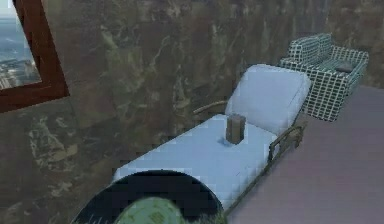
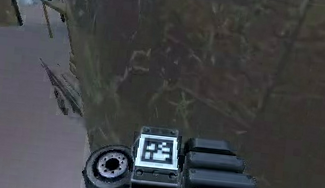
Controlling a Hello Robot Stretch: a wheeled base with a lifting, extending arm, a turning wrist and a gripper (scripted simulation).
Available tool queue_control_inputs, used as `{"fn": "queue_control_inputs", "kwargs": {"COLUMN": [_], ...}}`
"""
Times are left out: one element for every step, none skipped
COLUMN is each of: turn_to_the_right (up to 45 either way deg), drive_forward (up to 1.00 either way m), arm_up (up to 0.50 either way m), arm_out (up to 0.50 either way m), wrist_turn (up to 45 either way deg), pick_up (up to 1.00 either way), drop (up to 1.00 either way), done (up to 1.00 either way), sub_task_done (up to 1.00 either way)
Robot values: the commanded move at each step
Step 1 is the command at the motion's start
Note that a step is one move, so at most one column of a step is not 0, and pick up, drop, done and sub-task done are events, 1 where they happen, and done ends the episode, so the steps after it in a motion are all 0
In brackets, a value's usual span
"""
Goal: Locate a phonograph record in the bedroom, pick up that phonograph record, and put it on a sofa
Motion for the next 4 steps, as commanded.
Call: {"fn": "queue_control_inputs", "kwargs": {"turn_to_the_right": [45.0, 0.0, 45.0, 3.0], "drive_forward": [0.00, 0.90, 0.00, 0.00], "arm_up": [0.00, 0.00, 0.00, 0.00], "arm_out": [0.00, 0.00, 0.00, 0.00], "wrist_turn": [0.0, 0.0, 0.0, 0.0], "pick_up": [0.00, 0.00, 0.00, 0.00], "drop": [0.00, 0.00, 0.00, 0.00], "done": [0.00, 0.00, 0.00, 0.00], "sub_task_done": [0.00, 0.00, 0.00, 0.00]}}
